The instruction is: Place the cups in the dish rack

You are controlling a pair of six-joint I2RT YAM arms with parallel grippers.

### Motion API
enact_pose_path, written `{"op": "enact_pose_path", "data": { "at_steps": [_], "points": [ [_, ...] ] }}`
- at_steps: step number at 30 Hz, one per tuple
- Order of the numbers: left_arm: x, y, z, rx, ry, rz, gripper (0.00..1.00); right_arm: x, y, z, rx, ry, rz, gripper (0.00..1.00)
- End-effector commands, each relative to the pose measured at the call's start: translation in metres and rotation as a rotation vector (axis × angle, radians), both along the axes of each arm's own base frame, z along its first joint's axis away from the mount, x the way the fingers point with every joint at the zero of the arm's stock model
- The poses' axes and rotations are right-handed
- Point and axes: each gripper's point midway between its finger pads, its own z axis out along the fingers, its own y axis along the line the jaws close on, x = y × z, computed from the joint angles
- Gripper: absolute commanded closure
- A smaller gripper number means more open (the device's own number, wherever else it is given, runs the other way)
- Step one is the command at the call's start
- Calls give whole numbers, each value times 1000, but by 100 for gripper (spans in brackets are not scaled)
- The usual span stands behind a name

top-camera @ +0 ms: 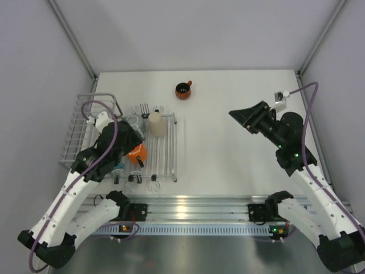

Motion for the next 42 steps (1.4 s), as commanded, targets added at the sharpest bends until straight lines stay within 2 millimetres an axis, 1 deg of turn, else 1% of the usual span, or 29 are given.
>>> {"op": "enact_pose_path", "data": {
  "at_steps": [1,3,4,6,7,9,10,11,12,13,14,15,16,17,18,19,20,21,22,23,28,30,31,32,37,38,39,40,42],
  "points": [
    [9,8,59,0,-199,-6,33,19,-12,5,-118,7,-71,50],
    [10,3,79,-4,-259,-49,32,26,-13,-1,-156,41,-81,50],
    [10,-6,87,1,-284,-126,32,31,-14,7,-167,24,-91,50],
    [14,-22,104,-25,-348,-209,32,44,-10,0,-184,53,-94,50],
    [13,-33,106,-36,-355,-277,32,51,-9,9,-183,35,-99,50],
    [15,-51,116,-67,-408,-365,31,68,-4,0,-200,64,-100,50],
    [14,-58,114,-68,-411,-407,31,76,-3,9,-203,49,-111,50],
    [11,-68,114,-92,-414,-468,31,90,1,-2,-224,80,-109,50],
    [11,-74,117,-106,-434,-493,31,97,5,-4,-235,87,-109,50],
    [10,-78,118,-108,-442,-521,31,107,7,6,-239,68,-116,50],
    [7,-82,114,-116,-442,-551,31,121,12,-10,-260,109,-113,50],
    [7,-84,113,-113,-446,-562,31,129,16,-14,-265,122,-108,50],
    [8,-84,115,-103,-467,-567,31,139,19,-2,-262,101,-109,50],
    [8,-83,113,-96,-471,-570,31,152,25,-19,-279,141,-103,50],
    [5,-87,114,-101,-477,-600,31,159,29,-20,-281,146,-98,50],
    [6,-86,114,-80,-482,-606,31,168,35,-9,-265,130,-94,50],
    [7,-84,115,-67,-488,-601,31,180,41,-25,-274,162,-86,50],
    [10,-79,114,-44,-492,-576,31,187,46,-26,-272,168,-78,50],
    [11,-77,114,-31,-496,-570,31,196,52,-12,-262,142,-76,50],
    [11,-75,114,-26,-500,-565,31,208,58,-32,-278,183,-71,50],
    [11,-74,109,-25,-501,-557,31,250,82,-60,-293,237,-62,50],
    [9,-76,108,-43,-504,-561,31,259,89,-72,-294,261,-73,51],
    [9,-78,105,-46,-499,-570,31,265,92,-69,-285,251,-79,50],
    [8,-80,103,-52,-497,-582,31,271,96,-84,-292,271,-83,50],
    [7,-78,104,-34,-505,-585,31,297,113,-116,-297,283,-108,52],
    [7,-76,104,-30,-511,-580,30,299,118,-120,-297,281,-104,52],
    [7,-76,105,-27,-514,-579,30,304,123,-114,-292,257,-106,52],
    [7,-75,105,-26,-516,-576,30,309,126,-128,-305,266,-103,52],
    [7,-74,106,-21,-518,-570,30,315,137,-124,-320,230,-101,53]
  ]
}}
